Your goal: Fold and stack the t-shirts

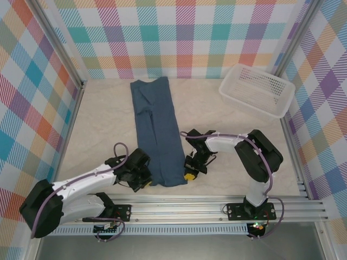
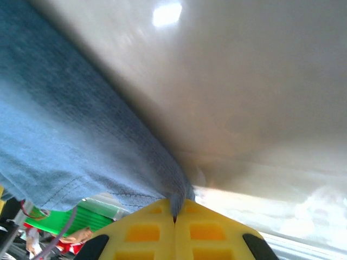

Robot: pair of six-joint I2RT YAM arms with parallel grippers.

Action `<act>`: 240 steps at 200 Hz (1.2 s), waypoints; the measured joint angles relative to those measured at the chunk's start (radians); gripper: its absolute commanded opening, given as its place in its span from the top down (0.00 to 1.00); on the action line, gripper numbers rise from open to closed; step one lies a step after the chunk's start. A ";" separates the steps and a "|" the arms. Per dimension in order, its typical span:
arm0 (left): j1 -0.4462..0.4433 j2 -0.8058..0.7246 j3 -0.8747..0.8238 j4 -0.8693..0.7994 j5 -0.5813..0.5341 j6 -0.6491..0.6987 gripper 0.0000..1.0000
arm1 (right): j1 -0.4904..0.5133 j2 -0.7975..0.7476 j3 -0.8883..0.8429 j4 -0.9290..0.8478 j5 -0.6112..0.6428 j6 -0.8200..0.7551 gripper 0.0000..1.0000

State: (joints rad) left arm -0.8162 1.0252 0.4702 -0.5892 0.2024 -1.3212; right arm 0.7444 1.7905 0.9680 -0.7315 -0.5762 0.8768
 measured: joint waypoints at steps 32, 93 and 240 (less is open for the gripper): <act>-0.045 -0.078 -0.032 -0.048 0.009 -0.036 1.00 | 0.014 -0.054 -0.022 -0.053 -0.013 -0.025 1.00; -0.046 -0.189 0.033 -0.090 -0.073 -0.076 1.00 | 0.014 -0.148 0.043 -0.113 0.005 -0.024 1.00; 0.505 0.391 0.602 -0.037 -0.011 0.330 1.00 | -0.189 0.334 0.913 -0.278 0.078 -0.072 1.00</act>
State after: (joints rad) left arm -0.3111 1.4162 1.0718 -0.6258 0.1909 -0.9916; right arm 0.5552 2.1242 1.8809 -1.0100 -0.4980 0.8043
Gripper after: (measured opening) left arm 0.048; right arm 0.044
